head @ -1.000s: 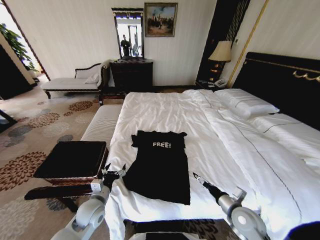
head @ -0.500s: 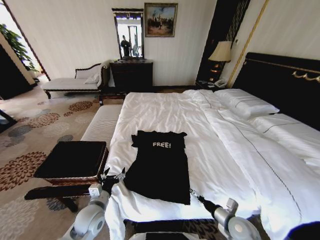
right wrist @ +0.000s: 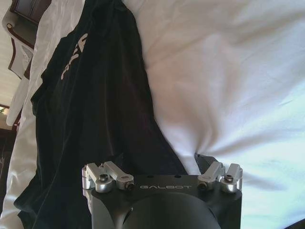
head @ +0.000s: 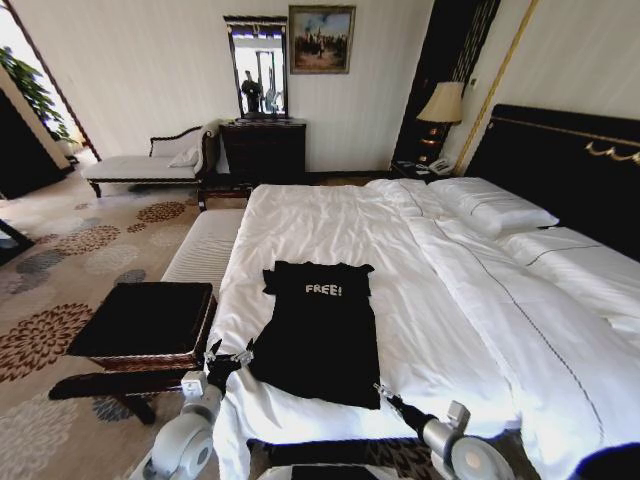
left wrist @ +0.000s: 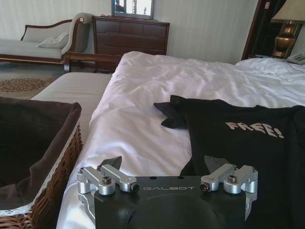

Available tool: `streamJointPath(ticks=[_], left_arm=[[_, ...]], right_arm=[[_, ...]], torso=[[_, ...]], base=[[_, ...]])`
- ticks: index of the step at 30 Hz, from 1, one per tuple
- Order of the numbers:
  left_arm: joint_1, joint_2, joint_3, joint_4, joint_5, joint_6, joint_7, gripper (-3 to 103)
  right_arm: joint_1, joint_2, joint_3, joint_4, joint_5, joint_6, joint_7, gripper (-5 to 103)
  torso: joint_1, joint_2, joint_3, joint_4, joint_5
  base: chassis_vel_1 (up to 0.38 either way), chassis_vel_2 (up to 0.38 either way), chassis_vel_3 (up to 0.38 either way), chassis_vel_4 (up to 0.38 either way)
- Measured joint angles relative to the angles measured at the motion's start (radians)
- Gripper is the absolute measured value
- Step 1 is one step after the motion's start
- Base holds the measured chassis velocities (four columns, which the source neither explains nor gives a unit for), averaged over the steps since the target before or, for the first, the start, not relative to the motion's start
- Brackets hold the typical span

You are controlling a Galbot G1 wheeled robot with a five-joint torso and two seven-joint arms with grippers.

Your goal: Fold the clothes on the bed and place them into the basket.

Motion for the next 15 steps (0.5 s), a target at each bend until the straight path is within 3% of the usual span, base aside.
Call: streamJointPath(ticks=[11,14,15], left_arm=[[0.002,0.003,-0.021,-0.001,-0.006,-0.003,0.001,99],[0.000,0.002,-0.025,-0.001,-0.010,-0.003,0.003,102],[0.000,0.002,-0.025,-0.001,-0.010,-0.003,0.003,102]], right_arm=[[0.000,0.032,-0.029,-0.014,-0.032,-0.002,0.003,79],[-0.004,0.031,-0.029,-0.006,-0.032,-0.002,0.005,65],[-0.004,0.031,-0.029,-0.006,-0.032,-0.002,0.005,65]], torso=[[0.000,0.000,0.000,0.0000,0.0000],[0.000,0.000,0.000,0.0000,0.0000],[0.000,0.000,0.000,0.0000,0.0000]], base=[[0.000,0.000,0.000,0.000],[0.000,0.000,0.000,0.000],[0.000,0.000,0.000,0.000]])
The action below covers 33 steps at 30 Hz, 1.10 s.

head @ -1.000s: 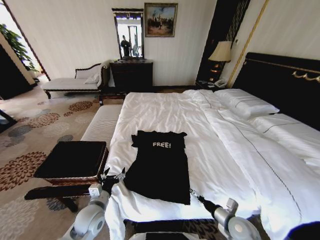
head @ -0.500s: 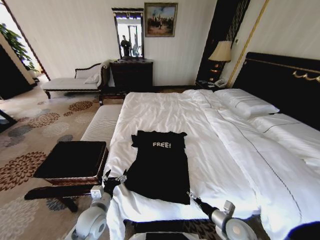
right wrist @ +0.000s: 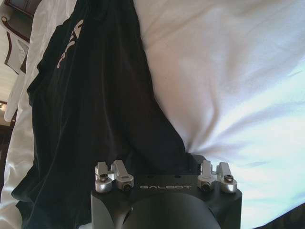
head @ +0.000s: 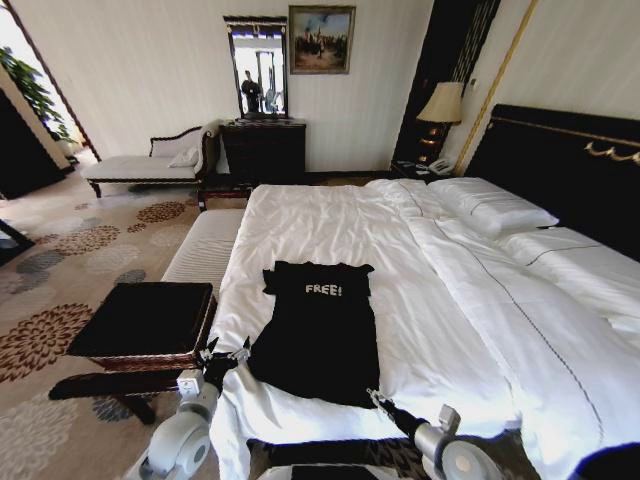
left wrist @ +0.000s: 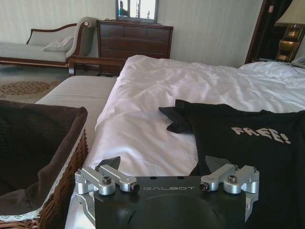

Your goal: Fold the clothes on the bed and place them into the basket.

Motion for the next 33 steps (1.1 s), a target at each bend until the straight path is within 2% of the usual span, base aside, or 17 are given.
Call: streamJointPath(ticks=[3,5,9,10,13,15,17,25,33], left_arm=[[-0.004,-0.003,-0.001,0.006,-0.001,-0.001,0.001,100],[-0.004,-0.003,-0.001,0.007,-0.002,-0.001,0.001,99],[-0.002,-0.005,0.000,0.010,-0.004,-0.001,0.001,99],[-0.002,-0.005,0.000,0.010,-0.004,-0.001,0.001,99],[0.008,-0.005,0.000,0.010,-0.015,0.002,0.001,99],[0.011,-0.005,0.000,0.010,-0.019,0.003,0.001,99],[0.020,-0.006,0.001,0.009,-0.025,0.006,0.001,99],[0.004,-0.013,0.020,0.058,-0.064,0.022,0.000,99],[-0.036,0.007,0.075,0.106,-0.056,0.046,0.010,98]], right_arm=[[-0.002,0.002,0.002,0.001,-0.001,0.000,0.001,48],[-0.003,0.003,0.002,0.001,-0.002,0.000,0.001,48],[-0.008,0.007,0.002,0.001,-0.009,0.001,0.001,27],[-0.008,0.007,0.002,0.001,-0.009,0.001,0.001,27],[-0.008,0.008,0.004,0.002,-0.014,0.004,0.001,10],[-0.008,0.008,0.005,0.002,-0.014,0.005,0.001,10],[-0.008,0.008,0.010,0.005,-0.016,0.006,0.002,2],[-0.024,0.009,0.050,0.010,-0.016,0.011,0.026,0],[-0.025,0.015,0.089,-0.022,-0.031,0.022,0.042,0]], torso=[[0.000,0.000,0.000,0.0000,0.0000],[0.000,0.000,0.000,0.0000,0.0000],[0.000,0.000,0.000,0.0000,0.0000],[0.000,0.000,0.000,0.0000,0.0000],[0.000,0.000,0.000,0.0000,0.0000],[0.000,0.000,0.000,0.0000,0.0000],[0.000,0.000,0.000,0.0001,0.0002],[0.000,0.000,0.000,0.0000,0.0000],[0.000,0.000,0.000,0.0000,0.0002]], base=[[0.000,0.000,0.000,0.000],[0.000,0.000,0.000,0.000],[0.000,0.000,0.000,0.000],[0.000,0.000,0.000,0.000],[0.000,0.000,0.000,0.000],[0.000,0.000,0.000,0.000],[0.000,0.000,0.000,0.000],[0.000,0.000,0.000,0.000],[0.000,0.000,0.000,0.000]])
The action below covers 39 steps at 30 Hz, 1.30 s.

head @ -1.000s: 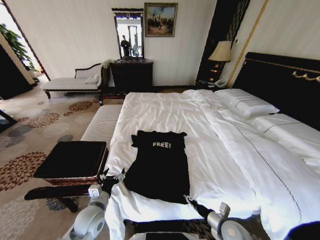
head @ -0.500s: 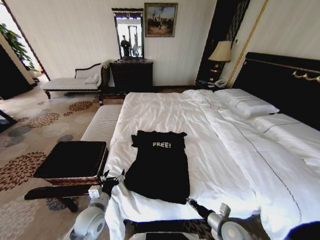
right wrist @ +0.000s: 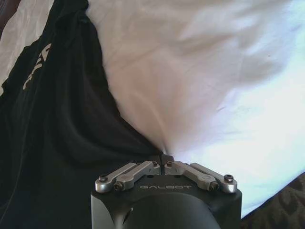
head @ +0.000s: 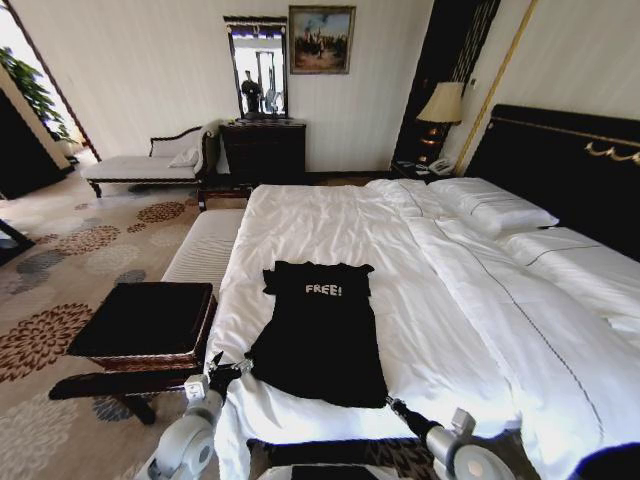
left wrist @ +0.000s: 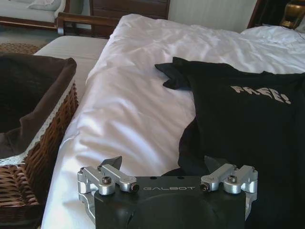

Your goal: Fold the clothes on the bed and place them into the basket.

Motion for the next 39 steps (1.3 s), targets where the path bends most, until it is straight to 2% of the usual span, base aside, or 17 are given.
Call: streamJointPath(ticks=[8,15,19,21,23,24,28,30,33,34,37,39], left_arm=[[-0.031,0.016,0.071,0.037,0.021,0.017,0.018,98],[-0.046,0.019,0.087,0.057,0.005,0.033,0.021,97],[-0.070,0.004,0.102,0.096,0.020,0.035,0.032,77],[-0.076,-0.002,0.108,0.106,0.032,0.033,0.034,77],[-0.082,-0.013,0.116,0.117,0.054,0.029,0.034,66],[-0.082,-0.013,0.116,0.117,0.054,0.029,0.034,66],[-0.071,-0.017,0.114,0.116,0.082,0.018,0.035,45],[-0.067,-0.017,0.112,0.115,0.085,0.015,0.035,45],[-0.058,-0.017,0.106,0.113,0.092,0.008,0.036,29],[-0.058,-0.017,0.106,0.113,0.092,0.008,0.036,29],[-0.057,-0.016,0.104,0.112,0.095,0.002,0.037,13],[-0.058,-0.016,0.103,0.112,0.096,0.001,0.037,13]], right_arm=[[0.017,0.005,0.017,-0.023,-0.003,0.007,0.016,0],[0.028,0.005,0.003,-0.023,-0.009,0.007,0.027,0],[0.032,0.013,-0.015,-0.024,-0.025,0.008,0.029,0],[0.033,0.016,-0.019,-0.024,-0.028,0.009,0.029,0],[0.032,0.023,-0.026,-0.025,-0.040,0.010,0.030,0],[0.032,0.023,-0.026,-0.025,-0.040,0.010,0.030,0],[0.033,0.033,-0.032,-0.029,-0.057,0.015,0.029,0],[0.034,0.033,-0.032,-0.029,-0.058,0.015,0.029,0],[0.039,0.031,-0.032,-0.032,-0.059,0.015,0.029,0],[0.039,0.031,-0.032,-0.032,-0.059,0.015,0.029,0],[0.041,0.028,-0.031,-0.032,-0.058,0.015,0.029,0],[0.041,0.026,-0.030,-0.032,-0.058,0.015,0.029,0]], torso=[[0.000,0.000,0.000,0.0000,-0.0002],[0.000,0.000,0.000,0.0000,-0.0002],[0.000,0.000,0.000,0.0000,-0.0002],[0.000,0.000,0.000,0.0000,-0.0003],[0.000,0.000,0.000,-0.0001,-0.0004],[0.000,0.000,0.000,-0.0001,-0.0004],[0.000,0.000,0.000,0.0000,-0.0002],[0.000,0.000,0.000,0.0000,-0.0002],[0.000,0.000,0.000,-0.0001,-0.0001],[0.000,0.000,0.000,-0.0001,-0.0001],[0.000,0.000,0.000,0.0000,0.0000],[0.000,0.000,0.000,0.0000,0.0000]], base=[[0.000,0.000,0.000,0.000],[0.000,0.000,0.000,0.000],[0.000,0.000,0.000,0.000],[0.000,0.000,0.000,0.000],[0.000,0.000,0.000,0.000],[0.000,0.000,0.000,0.000],[0.000,0.000,0.000,0.000],[0.000,0.000,0.000,0.000],[0.000,0.000,0.000,0.000],[0.000,0.000,0.000,0.000],[0.000,0.000,0.000,0.000],[0.000,0.000,0.000,0.000]])
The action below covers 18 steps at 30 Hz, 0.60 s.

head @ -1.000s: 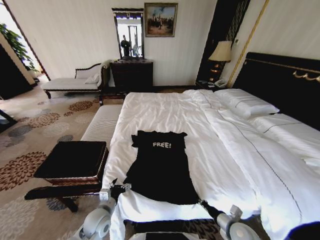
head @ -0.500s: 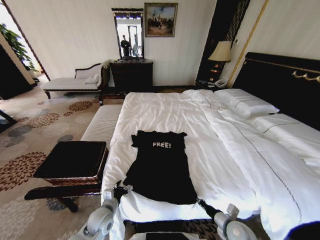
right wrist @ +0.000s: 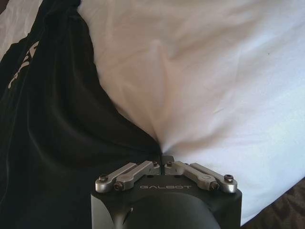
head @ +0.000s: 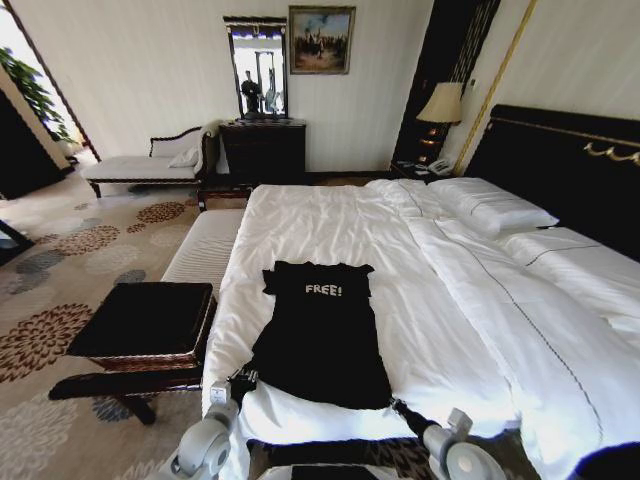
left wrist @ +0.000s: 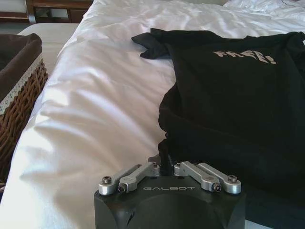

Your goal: Fold the clothes on the bed and place them into the basket.

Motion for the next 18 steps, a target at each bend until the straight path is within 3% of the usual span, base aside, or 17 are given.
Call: streamJointPath(ticks=[3,18], left_arm=[[0.001,0.002,-0.003,-0.001,0.004,-0.004,0.000,1],[0.128,0.031,-0.066,-0.148,0.009,-0.004,-0.006,0]], right_arm=[[0.000,-0.003,0.005,0.001,0.001,0.000,0.000,0],[-0.038,-0.029,0.035,0.062,-0.007,-0.010,0.009,0]], torso=[[0.000,0.000,0.000,0.0000,0.0000],[0.000,0.000,0.000,-0.0001,0.0001]], base=[[0.000,0.000,0.000,0.000],[0.000,0.000,0.000,0.000]])
